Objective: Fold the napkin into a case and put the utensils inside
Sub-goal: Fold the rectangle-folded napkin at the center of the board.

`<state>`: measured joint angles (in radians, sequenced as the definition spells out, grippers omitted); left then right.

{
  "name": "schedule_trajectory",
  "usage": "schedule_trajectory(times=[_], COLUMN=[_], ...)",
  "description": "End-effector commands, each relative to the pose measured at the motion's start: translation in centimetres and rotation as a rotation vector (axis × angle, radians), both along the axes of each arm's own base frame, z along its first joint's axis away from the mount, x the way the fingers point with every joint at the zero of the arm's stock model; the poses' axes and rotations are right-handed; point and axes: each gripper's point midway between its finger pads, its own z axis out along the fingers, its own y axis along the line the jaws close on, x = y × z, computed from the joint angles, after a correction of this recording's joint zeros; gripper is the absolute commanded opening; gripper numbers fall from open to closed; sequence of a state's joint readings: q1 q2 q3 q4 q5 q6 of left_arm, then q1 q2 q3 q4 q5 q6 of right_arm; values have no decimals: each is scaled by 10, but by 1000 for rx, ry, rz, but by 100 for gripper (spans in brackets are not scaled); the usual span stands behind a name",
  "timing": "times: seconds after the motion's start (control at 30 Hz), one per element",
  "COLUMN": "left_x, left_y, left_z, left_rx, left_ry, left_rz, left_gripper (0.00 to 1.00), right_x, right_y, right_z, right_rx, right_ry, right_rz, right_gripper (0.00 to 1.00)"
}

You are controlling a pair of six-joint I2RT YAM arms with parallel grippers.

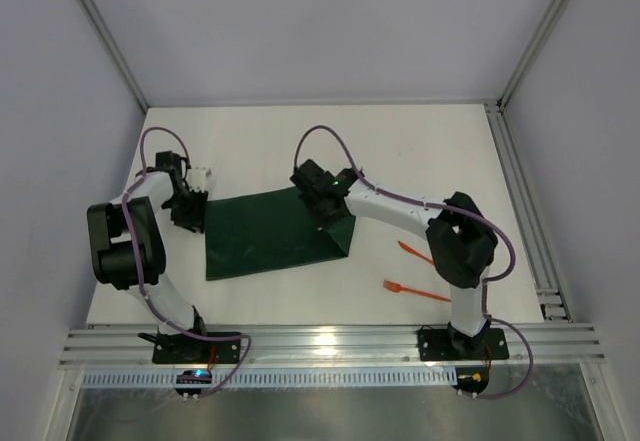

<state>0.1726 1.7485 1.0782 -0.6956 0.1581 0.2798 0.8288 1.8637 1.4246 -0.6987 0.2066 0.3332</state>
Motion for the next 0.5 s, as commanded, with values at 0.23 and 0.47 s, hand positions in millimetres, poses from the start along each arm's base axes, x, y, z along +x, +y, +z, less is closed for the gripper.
schedule_trajectory(times=[0.23, 0.47], left_x=[-6, -5], left_y=[-10, -14], left_z=[-18, -20], left_rx=[-61, -89], left_ry=[34, 46], left_rz=[-16, -26], left_gripper=[18, 6], right_x=[-35, -69], right_y=[189, 256], right_z=[40, 44], right_rx=[242, 414], right_ry=[-99, -86], right_rz=[394, 540], right_gripper=[4, 4])
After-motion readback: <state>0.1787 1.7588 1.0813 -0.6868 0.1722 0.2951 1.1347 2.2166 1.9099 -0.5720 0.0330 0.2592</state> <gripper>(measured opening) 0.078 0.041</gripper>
